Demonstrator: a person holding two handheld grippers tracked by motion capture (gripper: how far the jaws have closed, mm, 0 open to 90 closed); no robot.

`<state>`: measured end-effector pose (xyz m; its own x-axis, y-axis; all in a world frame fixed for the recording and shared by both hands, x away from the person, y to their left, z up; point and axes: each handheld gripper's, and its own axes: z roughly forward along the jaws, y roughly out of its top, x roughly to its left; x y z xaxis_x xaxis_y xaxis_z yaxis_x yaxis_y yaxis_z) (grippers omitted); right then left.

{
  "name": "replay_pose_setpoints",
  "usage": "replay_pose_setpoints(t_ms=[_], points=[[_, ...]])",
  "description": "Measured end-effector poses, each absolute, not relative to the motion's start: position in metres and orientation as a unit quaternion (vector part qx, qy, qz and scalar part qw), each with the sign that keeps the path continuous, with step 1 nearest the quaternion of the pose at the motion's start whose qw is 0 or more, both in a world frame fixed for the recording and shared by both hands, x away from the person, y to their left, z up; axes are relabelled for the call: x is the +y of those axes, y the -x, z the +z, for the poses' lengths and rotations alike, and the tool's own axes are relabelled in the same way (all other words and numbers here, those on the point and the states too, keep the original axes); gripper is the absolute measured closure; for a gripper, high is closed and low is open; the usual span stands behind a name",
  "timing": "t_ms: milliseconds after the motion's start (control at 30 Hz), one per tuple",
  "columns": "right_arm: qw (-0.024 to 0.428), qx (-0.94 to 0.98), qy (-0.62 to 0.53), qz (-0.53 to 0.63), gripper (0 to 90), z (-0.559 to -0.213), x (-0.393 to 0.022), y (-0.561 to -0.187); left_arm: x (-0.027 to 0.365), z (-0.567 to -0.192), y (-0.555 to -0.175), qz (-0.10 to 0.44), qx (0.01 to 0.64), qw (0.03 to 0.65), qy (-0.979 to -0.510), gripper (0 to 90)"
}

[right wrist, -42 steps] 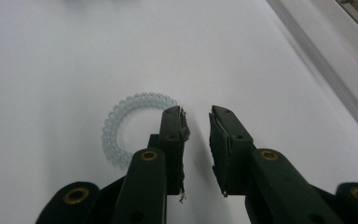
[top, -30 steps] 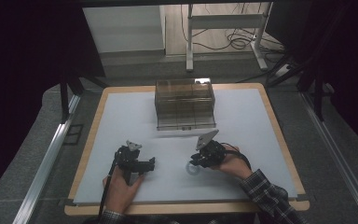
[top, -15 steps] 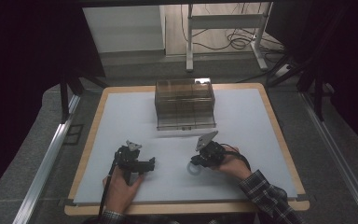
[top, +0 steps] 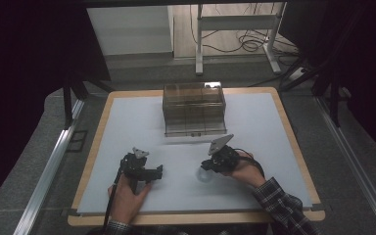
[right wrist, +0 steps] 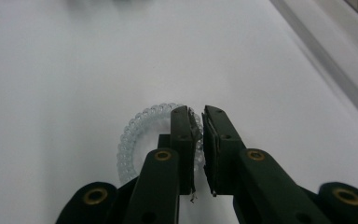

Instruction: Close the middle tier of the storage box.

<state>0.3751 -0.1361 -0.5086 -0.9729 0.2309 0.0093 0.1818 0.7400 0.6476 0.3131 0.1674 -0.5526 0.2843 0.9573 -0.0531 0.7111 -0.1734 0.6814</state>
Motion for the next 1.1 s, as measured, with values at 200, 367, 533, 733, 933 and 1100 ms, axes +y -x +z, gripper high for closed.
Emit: replay_pose_setpoints(t_ms=[200,367,533,733,933,1100], points=[[0.035,0.929,-0.112,0.352,81.2,-0.505,-0.137,-0.376,0.167,-0.553,-0.313,0.199,0.564,0.309,-0.739,0.0],[0.038,0.926,-0.114,0.357,81.2,-0.501,-0.138,-0.378,0.167,-0.553,-0.313,0.200,0.563,0.309,-0.740,0.0],[0.039,0.923,-0.119,0.363,81.2,-0.497,-0.139,-0.381,0.167,-0.553,-0.313,0.200,0.563,0.309,-0.740,0.0],[0.045,0.921,-0.123,0.367,81.2,-0.493,-0.139,-0.386,0.167,-0.553,-0.313,0.200,0.564,0.308,-0.740,0.0],[0.051,0.918,-0.130,0.372,81.2,-0.489,-0.139,-0.391,0.168,-0.553,-0.313,0.200,0.564,0.308,-0.740,0.0],[0.052,0.915,-0.138,0.375,81.2,-0.488,-0.138,-0.396,0.168,-0.552,-0.313,0.200,0.561,0.306,-0.743,0.0]])
